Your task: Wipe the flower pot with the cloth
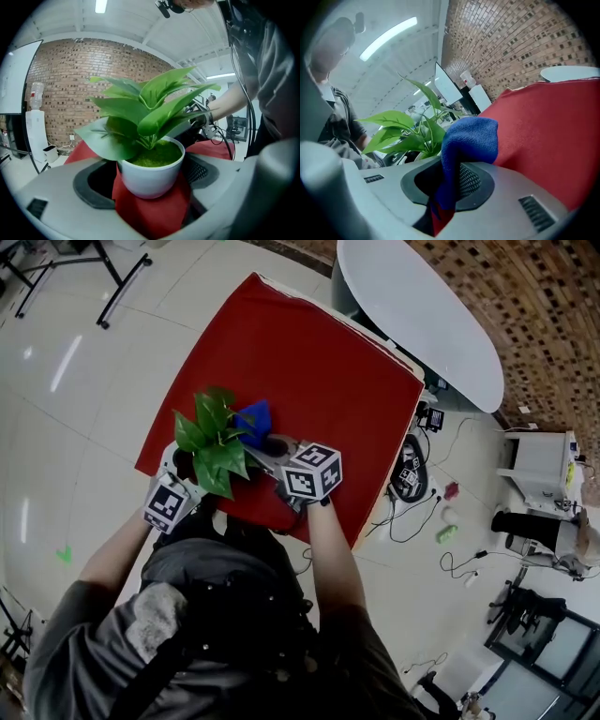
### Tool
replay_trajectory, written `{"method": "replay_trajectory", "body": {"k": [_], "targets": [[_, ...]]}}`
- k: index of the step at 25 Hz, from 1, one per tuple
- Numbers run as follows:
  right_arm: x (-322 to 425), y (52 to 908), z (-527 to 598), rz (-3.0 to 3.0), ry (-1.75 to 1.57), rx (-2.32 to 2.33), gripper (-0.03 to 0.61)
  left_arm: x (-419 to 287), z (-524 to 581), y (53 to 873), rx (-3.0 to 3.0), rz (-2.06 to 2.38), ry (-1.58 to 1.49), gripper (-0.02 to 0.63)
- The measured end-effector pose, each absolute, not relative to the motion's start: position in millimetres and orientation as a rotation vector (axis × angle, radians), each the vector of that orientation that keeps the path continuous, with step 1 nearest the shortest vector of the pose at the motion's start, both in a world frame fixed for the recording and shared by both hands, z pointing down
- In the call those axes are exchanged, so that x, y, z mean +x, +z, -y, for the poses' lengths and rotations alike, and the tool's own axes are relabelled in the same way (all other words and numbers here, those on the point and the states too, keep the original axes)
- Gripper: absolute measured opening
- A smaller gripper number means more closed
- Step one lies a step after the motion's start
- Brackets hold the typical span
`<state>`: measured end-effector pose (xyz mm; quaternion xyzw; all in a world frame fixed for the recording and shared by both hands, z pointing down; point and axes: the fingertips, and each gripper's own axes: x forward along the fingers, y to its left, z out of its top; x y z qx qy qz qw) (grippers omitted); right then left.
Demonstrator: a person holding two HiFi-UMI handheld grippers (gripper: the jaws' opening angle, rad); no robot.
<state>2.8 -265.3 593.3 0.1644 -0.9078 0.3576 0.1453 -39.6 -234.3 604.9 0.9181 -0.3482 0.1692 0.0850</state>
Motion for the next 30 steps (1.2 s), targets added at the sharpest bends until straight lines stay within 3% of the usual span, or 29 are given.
{"method": "replay_trajectory", "body": {"k": [8, 14, 20, 30], "targets": [[0, 626, 270, 2.533, 1.069, 0.483, 0.077, -39, 239, 608, 2.754, 1.008, 0.528, 0.468], [1, 654, 262, 2.329, 0.754, 0.556, 0.078, -40, 240, 608, 2.752, 1.003, 0.531, 0.468], [8, 642, 258, 2.286, 0.743, 0.770, 0.078, -44, 234, 601, 2.772, 1.026, 0.533, 0.471], [109, 591, 207, 2.160, 0.816, 1.459, 0.078, -95, 182, 584, 2.723, 1.094, 0.460, 0.474]]}}
